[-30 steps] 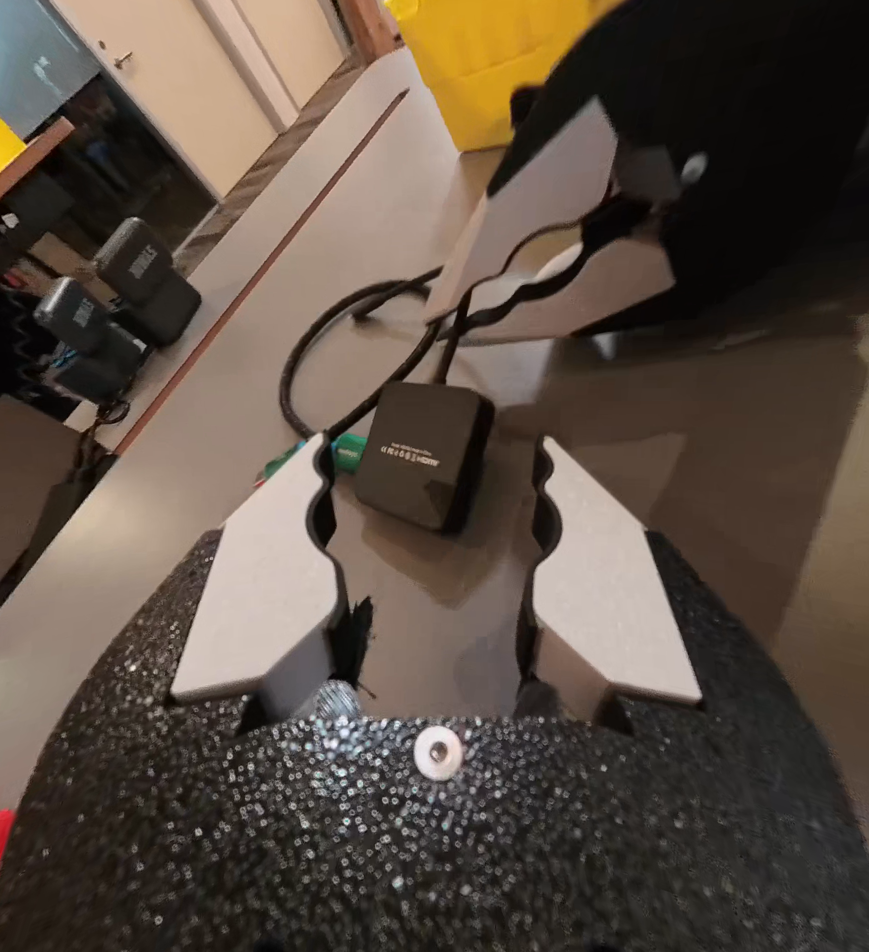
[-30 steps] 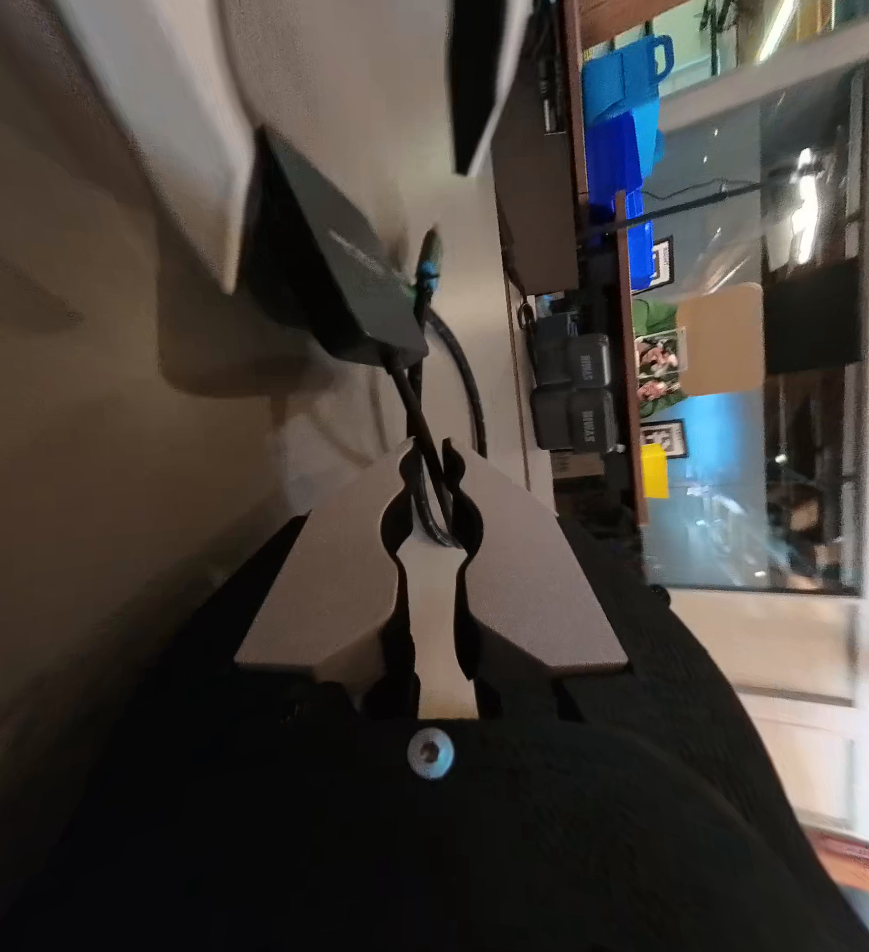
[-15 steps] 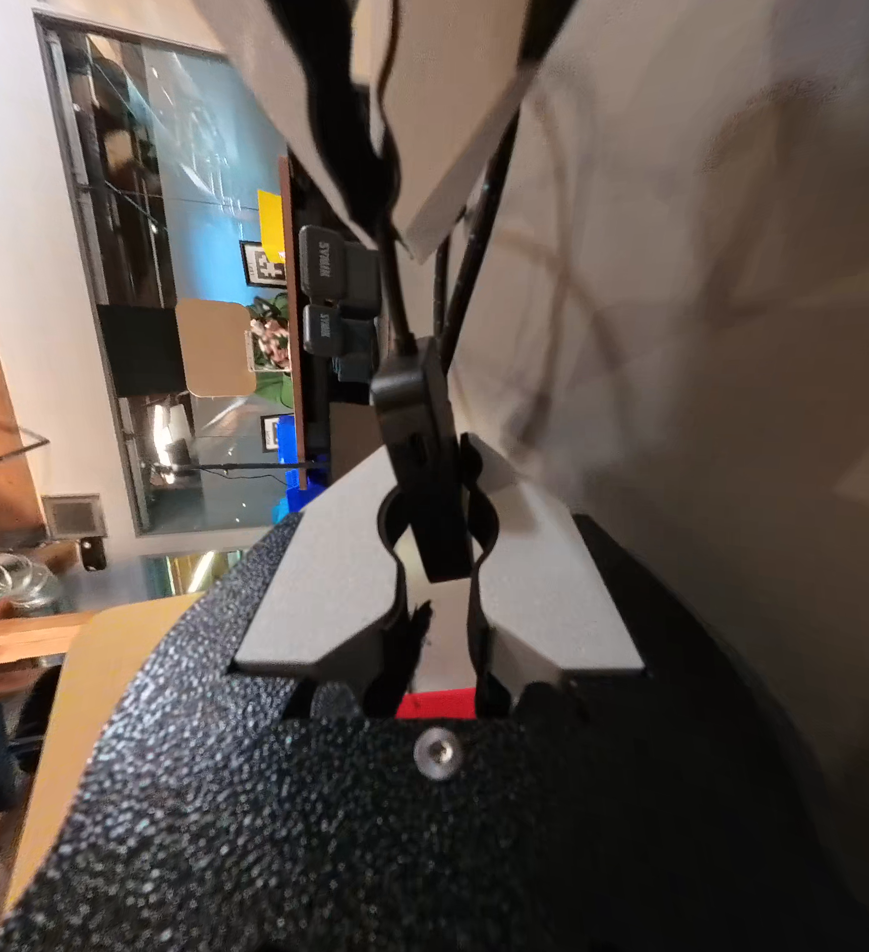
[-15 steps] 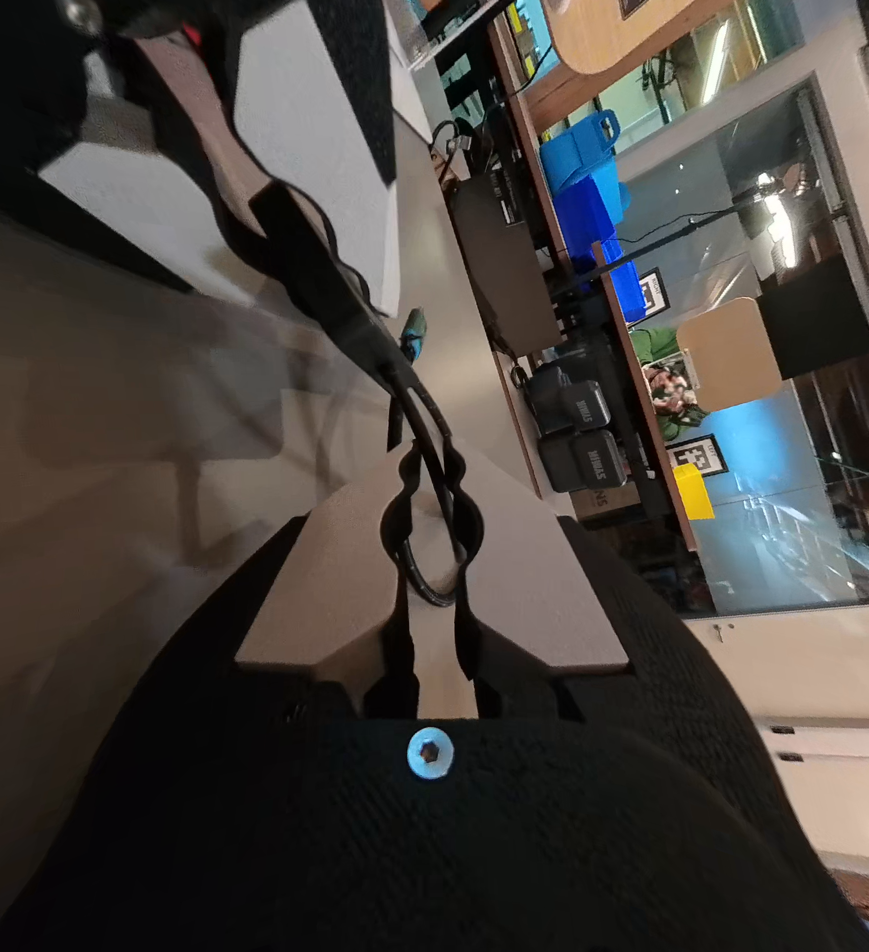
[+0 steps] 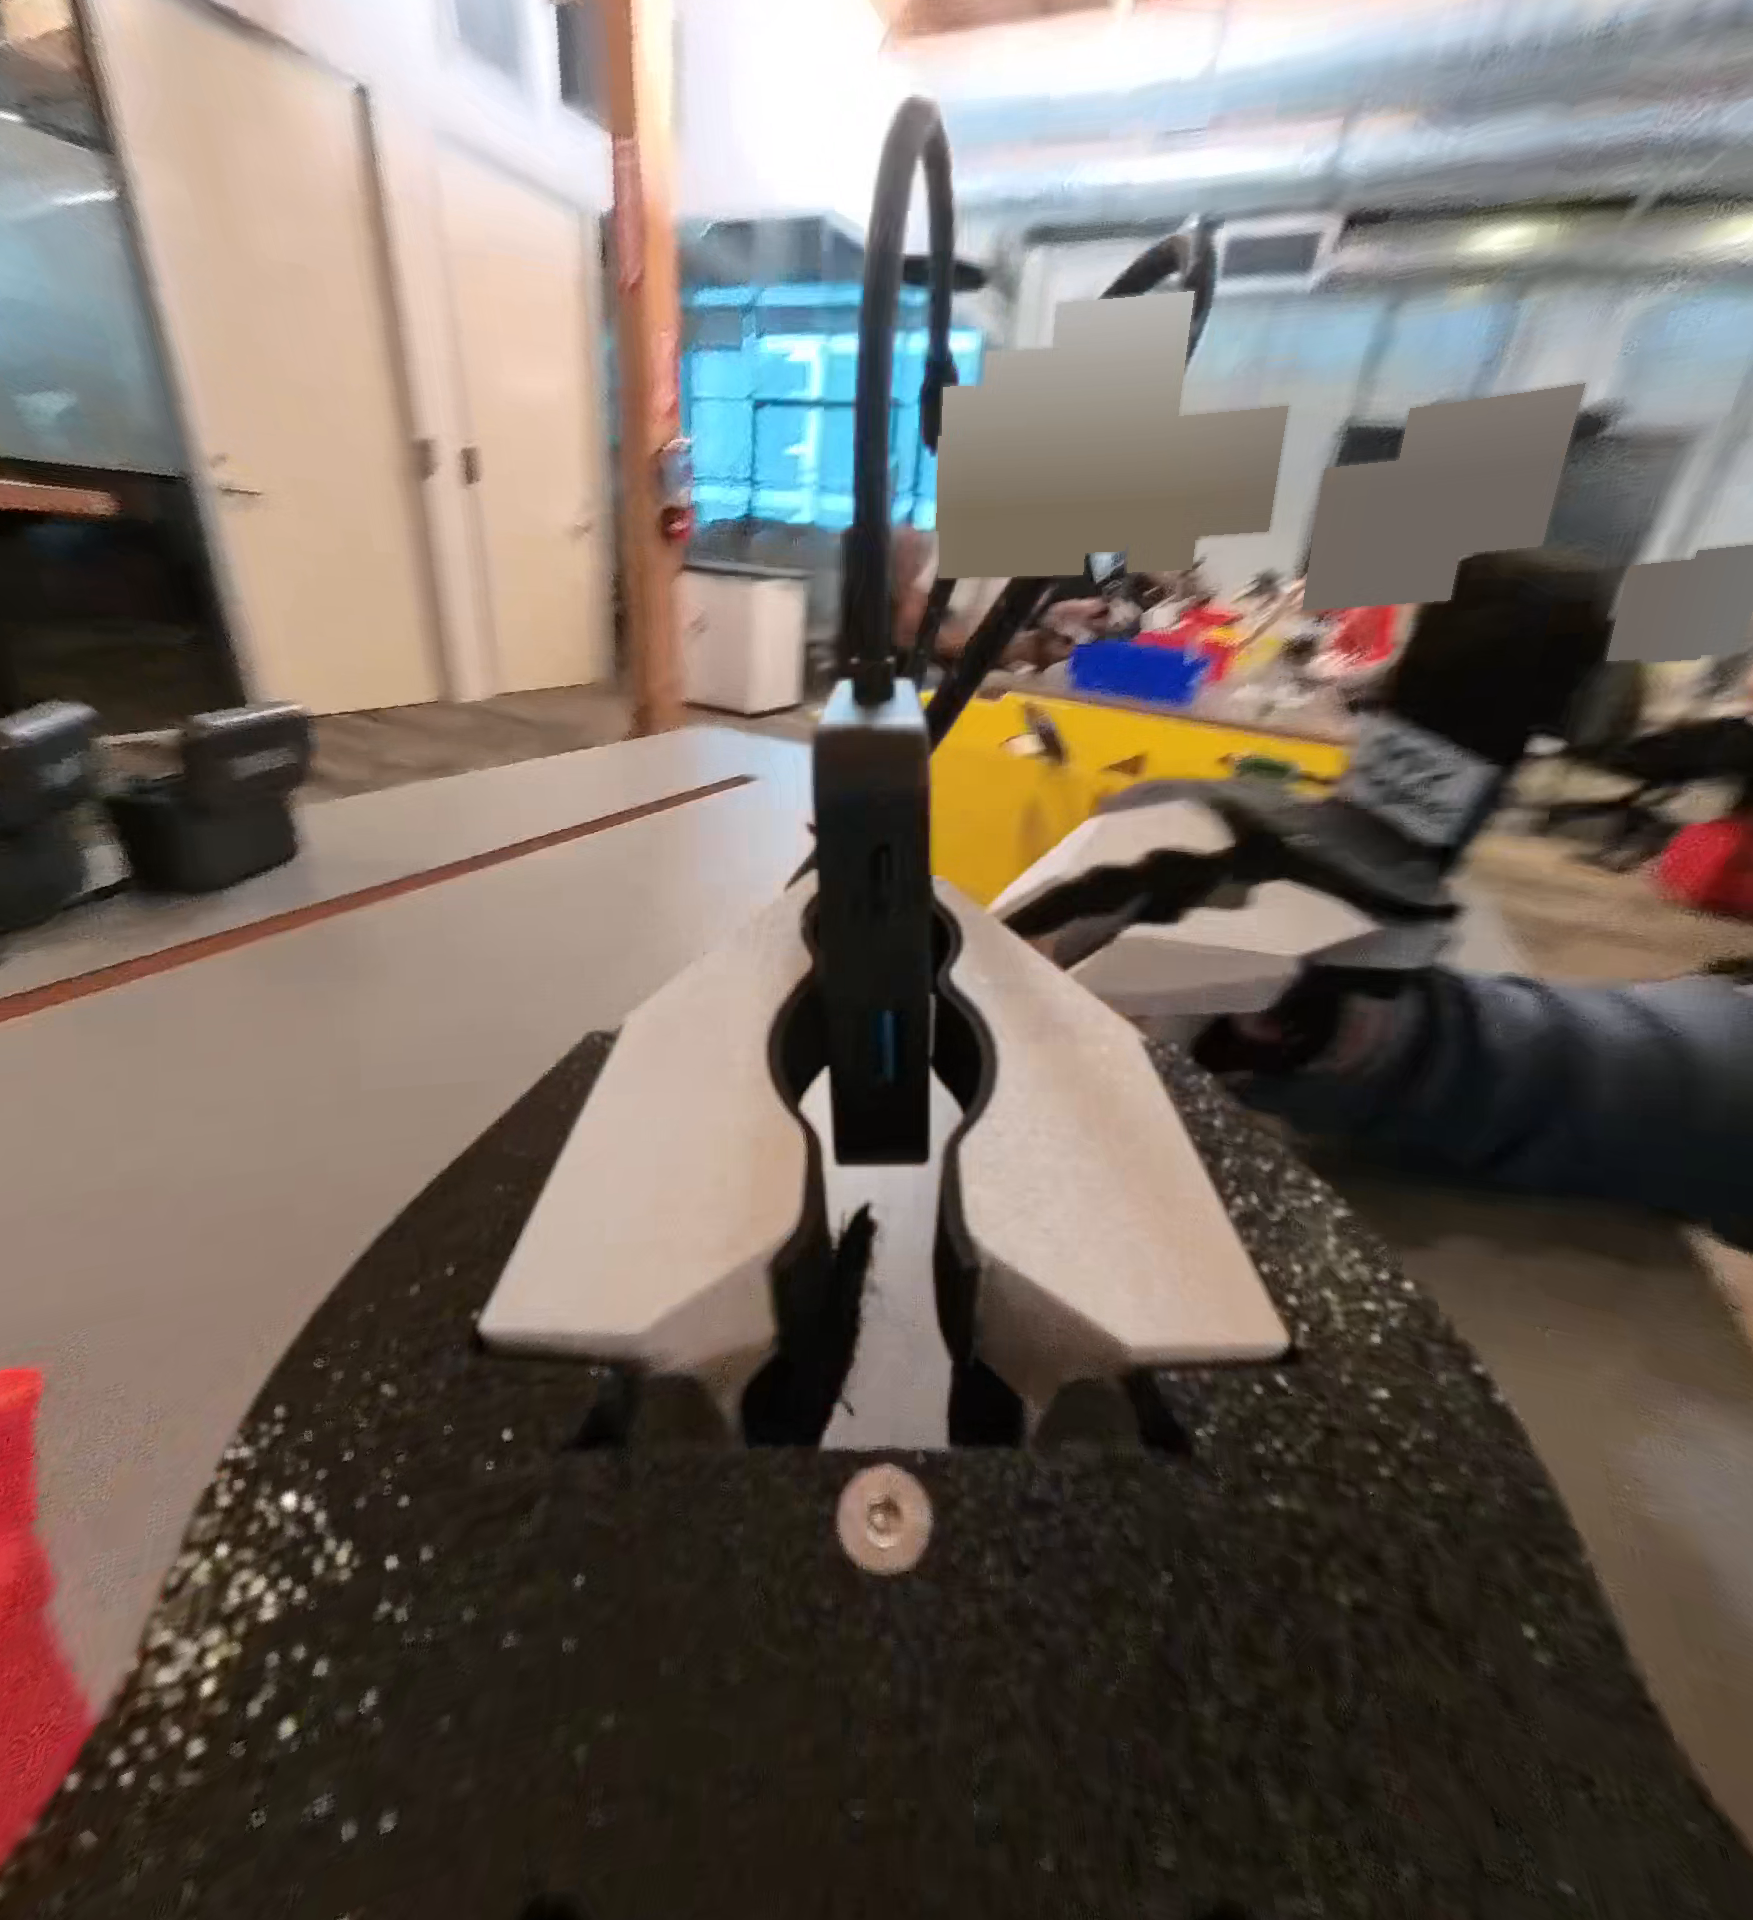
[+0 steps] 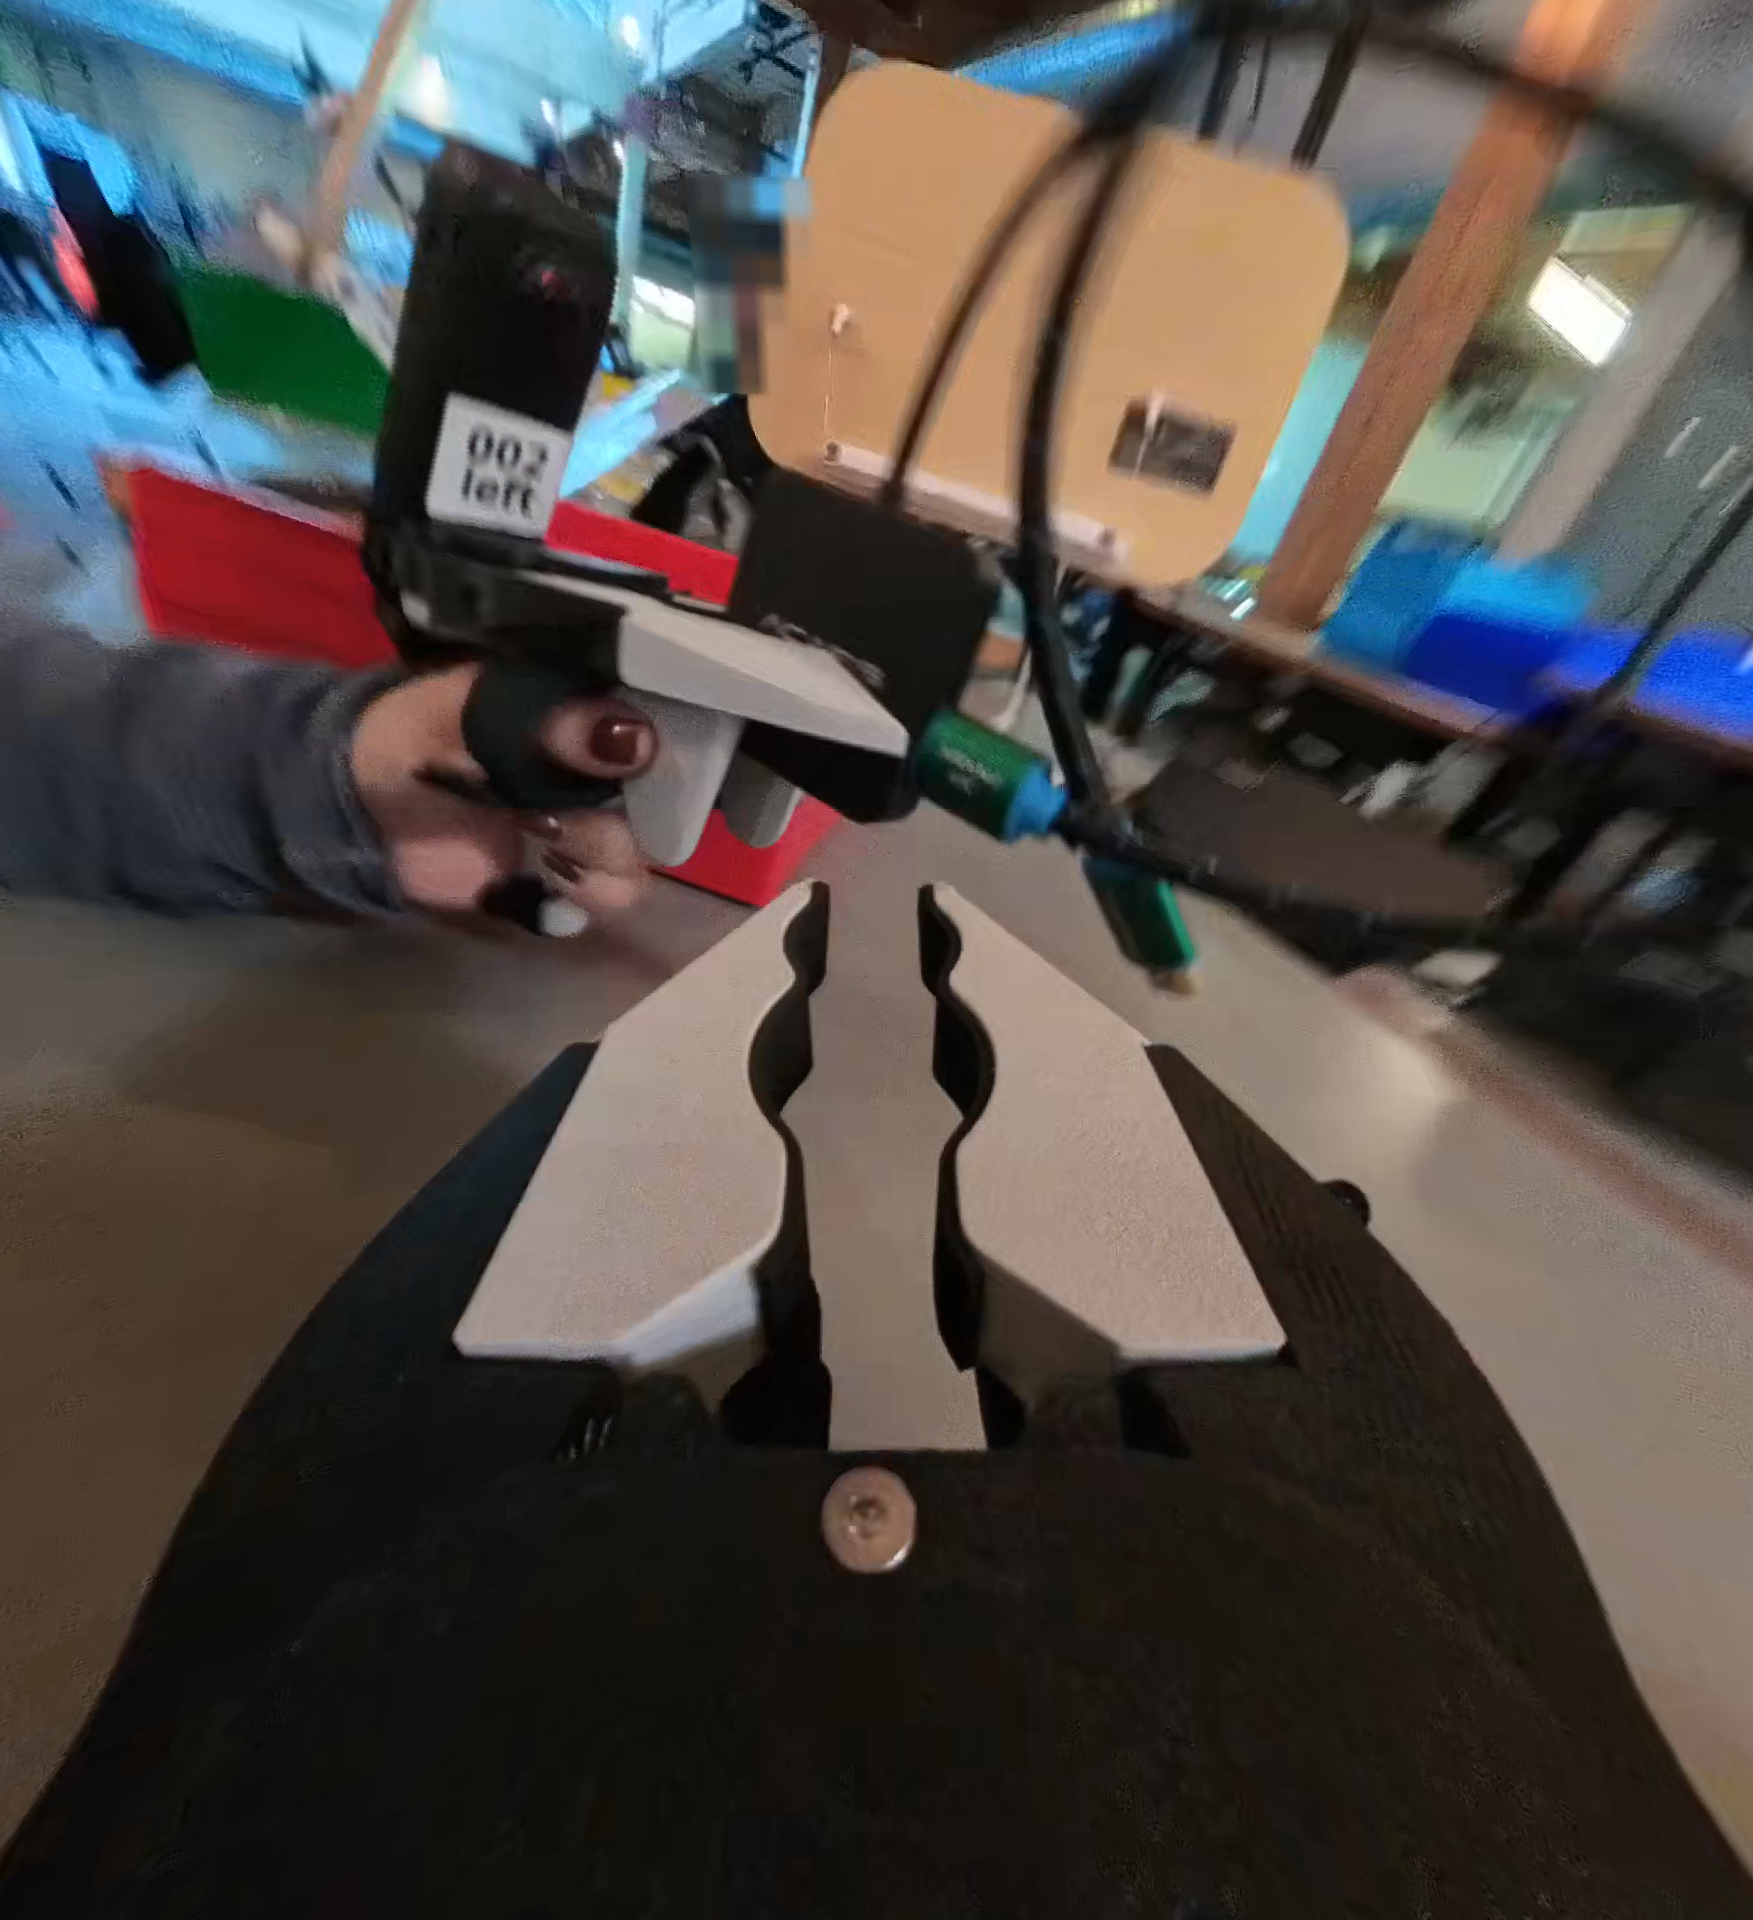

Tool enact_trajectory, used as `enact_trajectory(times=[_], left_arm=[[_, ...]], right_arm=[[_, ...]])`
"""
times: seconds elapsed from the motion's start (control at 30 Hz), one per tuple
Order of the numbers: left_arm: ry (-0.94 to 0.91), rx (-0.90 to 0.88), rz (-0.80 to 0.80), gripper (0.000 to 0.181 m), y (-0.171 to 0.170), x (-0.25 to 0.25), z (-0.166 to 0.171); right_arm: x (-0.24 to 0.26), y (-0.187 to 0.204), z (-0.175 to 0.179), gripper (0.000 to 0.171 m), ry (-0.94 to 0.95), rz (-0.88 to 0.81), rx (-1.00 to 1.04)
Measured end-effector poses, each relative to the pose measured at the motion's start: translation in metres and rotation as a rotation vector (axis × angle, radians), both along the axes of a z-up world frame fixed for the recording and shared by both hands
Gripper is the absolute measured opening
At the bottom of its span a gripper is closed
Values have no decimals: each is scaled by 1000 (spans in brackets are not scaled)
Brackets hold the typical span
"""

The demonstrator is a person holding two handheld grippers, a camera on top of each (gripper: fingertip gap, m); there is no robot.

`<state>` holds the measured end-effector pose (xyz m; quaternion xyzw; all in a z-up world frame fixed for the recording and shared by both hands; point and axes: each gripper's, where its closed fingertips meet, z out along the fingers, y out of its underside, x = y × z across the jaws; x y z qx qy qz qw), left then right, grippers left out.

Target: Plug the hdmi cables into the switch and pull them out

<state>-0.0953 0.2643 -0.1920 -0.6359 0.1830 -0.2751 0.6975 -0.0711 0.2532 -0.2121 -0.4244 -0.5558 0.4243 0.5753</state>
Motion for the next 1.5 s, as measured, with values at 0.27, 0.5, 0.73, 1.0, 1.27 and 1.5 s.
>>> enact_trajectory(times=[0.27, 0.5, 0.73, 1.0, 1.27, 1.5], left_arm=[[-227, -71, -258, 10, -12, 26, 2], [-316, -113, -321, 11, -13, 30, 0], [-368, -118, -358, 11, -14, 38, -3], [-400, -120, -389, 11, -14, 38, -4], [-421, -116, -413, 11, -16, 38, -2], [-429, -120, -412, 12, -15, 37, -3]], right_arm=[[6, 2, 16, 24, 162, 344, -795], [8, -3, 22, 20, 224, 437, -914], [5, -1, 22, 12, 293, 410, -924], [6, 0, 21, 10, 312, 408, -905], [7, -1, 22, 10, 329, 413, -879], [6, 1, 21, 9, 322, 396, -876]])
